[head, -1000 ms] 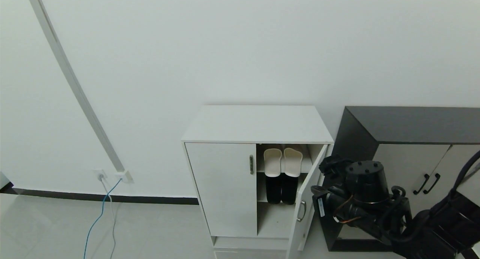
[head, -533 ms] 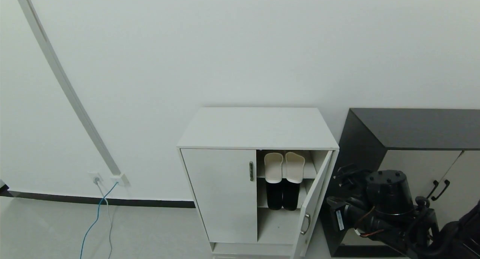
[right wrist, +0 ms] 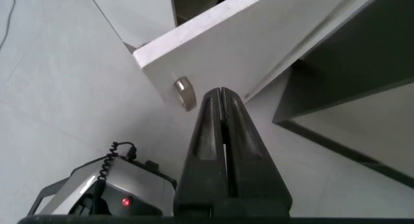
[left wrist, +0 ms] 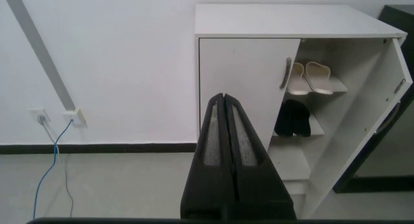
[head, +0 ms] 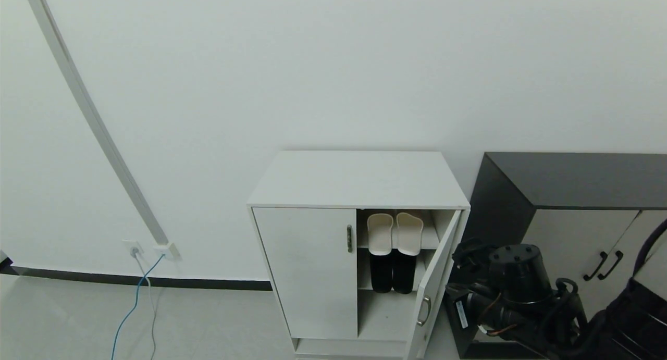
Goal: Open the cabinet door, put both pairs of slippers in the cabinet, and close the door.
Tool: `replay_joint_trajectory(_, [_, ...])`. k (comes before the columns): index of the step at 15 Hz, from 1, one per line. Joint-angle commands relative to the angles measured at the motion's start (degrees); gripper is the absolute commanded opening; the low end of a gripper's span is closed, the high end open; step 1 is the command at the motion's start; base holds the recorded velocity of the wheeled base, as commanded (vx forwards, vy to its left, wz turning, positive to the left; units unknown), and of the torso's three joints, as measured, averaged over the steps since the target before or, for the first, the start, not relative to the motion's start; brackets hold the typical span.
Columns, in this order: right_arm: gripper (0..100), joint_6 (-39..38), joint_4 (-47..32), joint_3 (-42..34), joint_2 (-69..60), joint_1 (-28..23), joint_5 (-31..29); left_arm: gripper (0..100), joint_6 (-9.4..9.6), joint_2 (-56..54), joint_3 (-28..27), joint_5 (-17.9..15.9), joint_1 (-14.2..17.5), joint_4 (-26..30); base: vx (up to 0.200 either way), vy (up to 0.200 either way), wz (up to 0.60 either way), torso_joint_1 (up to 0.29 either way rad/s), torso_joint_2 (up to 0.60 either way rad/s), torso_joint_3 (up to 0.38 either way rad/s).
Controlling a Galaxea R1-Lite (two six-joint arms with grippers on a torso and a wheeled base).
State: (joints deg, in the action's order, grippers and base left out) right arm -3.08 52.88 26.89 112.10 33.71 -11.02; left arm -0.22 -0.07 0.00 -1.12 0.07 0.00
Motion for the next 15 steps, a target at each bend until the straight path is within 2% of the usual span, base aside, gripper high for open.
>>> replay_joint_trajectory(1, [0, -0.1, 0.1, 1.5, 3.5, 0.0, 0.1, 0, -0.04, 0.1, 0.0, 0.0, 0.0, 0.0, 0.0, 0.0, 0.0, 0.0, 0.0, 0.0])
replay_joint_trajectory(5, [0, -0.1, 3.0, 4.4, 8.6, 0.7, 0.0, 0, 0.04, 0.1, 0.0, 0.0, 0.0, 0.0, 0.0, 0.0, 0.0, 0.0, 0.0, 0.0])
replay_joint_trajectory(15, [0, -1.3, 3.0, 21.5, 21.1, 0.7, 0.0, 0, 0.13, 0.1, 0.0, -0.1, 0.0, 0.0, 0.0, 0.0, 0.0, 0.0, 0.0, 0.0])
